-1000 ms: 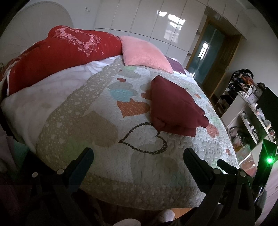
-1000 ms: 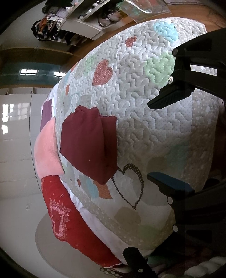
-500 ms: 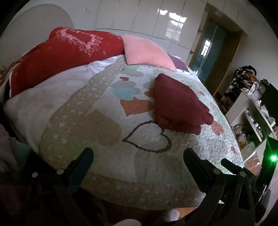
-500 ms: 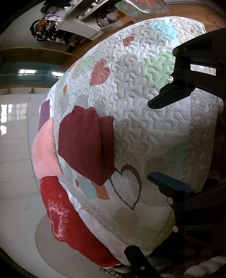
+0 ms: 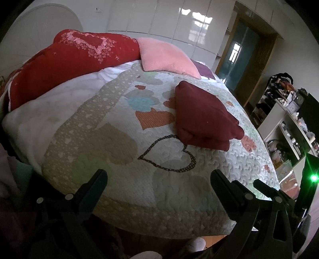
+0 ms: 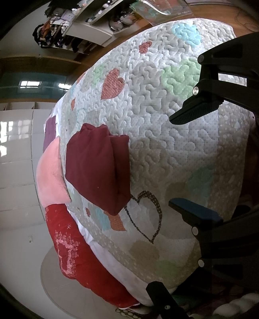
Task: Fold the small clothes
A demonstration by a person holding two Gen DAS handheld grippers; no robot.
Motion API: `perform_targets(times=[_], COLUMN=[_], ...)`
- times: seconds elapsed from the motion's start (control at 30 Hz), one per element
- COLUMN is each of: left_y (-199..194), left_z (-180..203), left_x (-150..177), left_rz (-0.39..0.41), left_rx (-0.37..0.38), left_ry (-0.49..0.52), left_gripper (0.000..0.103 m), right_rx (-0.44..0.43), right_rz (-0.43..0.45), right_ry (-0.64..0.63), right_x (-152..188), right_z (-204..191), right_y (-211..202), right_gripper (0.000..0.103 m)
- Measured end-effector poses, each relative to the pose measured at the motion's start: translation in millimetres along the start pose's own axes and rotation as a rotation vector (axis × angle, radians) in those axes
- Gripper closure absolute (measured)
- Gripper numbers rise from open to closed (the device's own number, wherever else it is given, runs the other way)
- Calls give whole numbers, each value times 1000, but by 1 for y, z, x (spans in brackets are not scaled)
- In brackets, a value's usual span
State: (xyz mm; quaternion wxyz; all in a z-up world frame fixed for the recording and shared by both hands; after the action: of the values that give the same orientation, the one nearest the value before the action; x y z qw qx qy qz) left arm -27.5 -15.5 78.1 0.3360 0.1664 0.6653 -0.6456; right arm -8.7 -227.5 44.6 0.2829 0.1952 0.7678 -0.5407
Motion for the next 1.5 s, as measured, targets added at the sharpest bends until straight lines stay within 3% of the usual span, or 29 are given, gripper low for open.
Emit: perform_targets(times=[0.63,1.07,1.33,1.5], left_y=[12,42,47,56], left_z=[1,17,32,48], left_x=[5,15,-2,-32], left_rz=[-39,-109,-65,-14], left_rx=[0,-30,-41,-51], left_ry=[11,69,95,159], left_gripper=[0,0,0,0], right_rx=[1,-8,-36,13], right_rz=[-8,-8,54,92], right_ry=[2,69,115,65], right_x=[2,5,-2,-13], right_z=[2,29,52,64], right_y=[3,21,21,19], right_gripper=[21,21,21,18])
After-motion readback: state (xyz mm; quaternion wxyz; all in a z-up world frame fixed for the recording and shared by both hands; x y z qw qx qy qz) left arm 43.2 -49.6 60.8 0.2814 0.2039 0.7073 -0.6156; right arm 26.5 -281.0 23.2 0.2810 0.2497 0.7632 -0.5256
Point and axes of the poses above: each gripper's, at about its wrist camera, not at the fingertips, and y roughly the way its jaws point, z to its right, x to its underside, the point moved 3 cm from there along y, roughly the way its jaws point, and after that the axes turned 14 degrees about -x, right-handed, at the moved point
